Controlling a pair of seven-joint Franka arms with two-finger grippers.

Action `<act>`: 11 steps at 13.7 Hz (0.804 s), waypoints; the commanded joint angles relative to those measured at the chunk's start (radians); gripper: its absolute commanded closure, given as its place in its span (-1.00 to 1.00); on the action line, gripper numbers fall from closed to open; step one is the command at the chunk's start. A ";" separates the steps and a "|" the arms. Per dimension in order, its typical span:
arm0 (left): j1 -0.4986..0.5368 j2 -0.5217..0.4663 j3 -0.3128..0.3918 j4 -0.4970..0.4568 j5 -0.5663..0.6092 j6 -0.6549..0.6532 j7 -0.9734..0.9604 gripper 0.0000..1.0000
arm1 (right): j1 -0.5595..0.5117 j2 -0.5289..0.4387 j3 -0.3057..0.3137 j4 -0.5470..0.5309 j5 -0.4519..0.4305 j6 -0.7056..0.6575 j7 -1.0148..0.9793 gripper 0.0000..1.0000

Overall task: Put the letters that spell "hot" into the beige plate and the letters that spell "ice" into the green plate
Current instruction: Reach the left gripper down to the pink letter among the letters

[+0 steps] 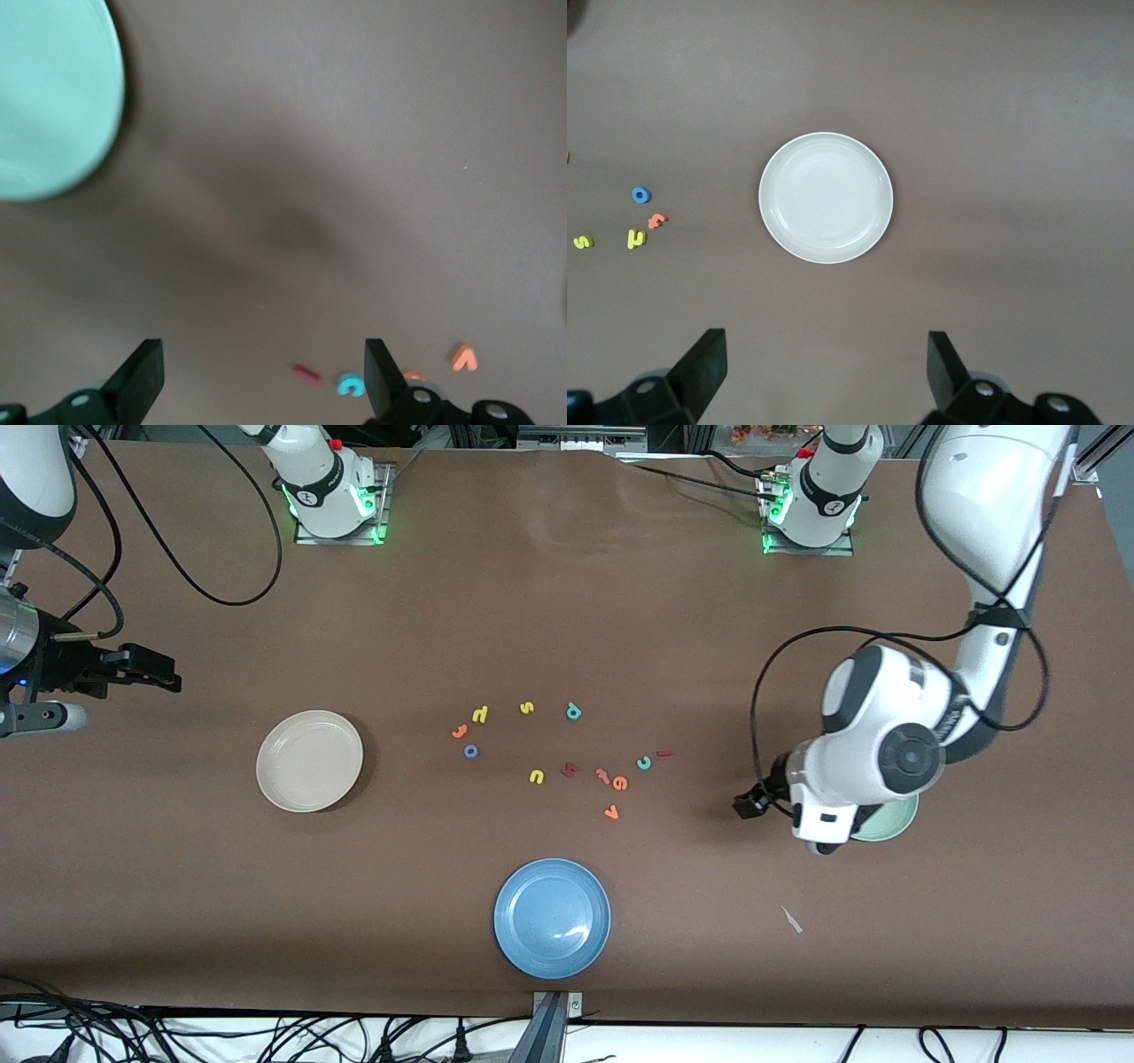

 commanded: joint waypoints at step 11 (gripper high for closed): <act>-0.174 0.000 0.013 -0.271 -0.014 0.327 -0.450 -0.35 | 0.044 0.065 0.005 0.005 0.025 0.003 -0.010 -0.99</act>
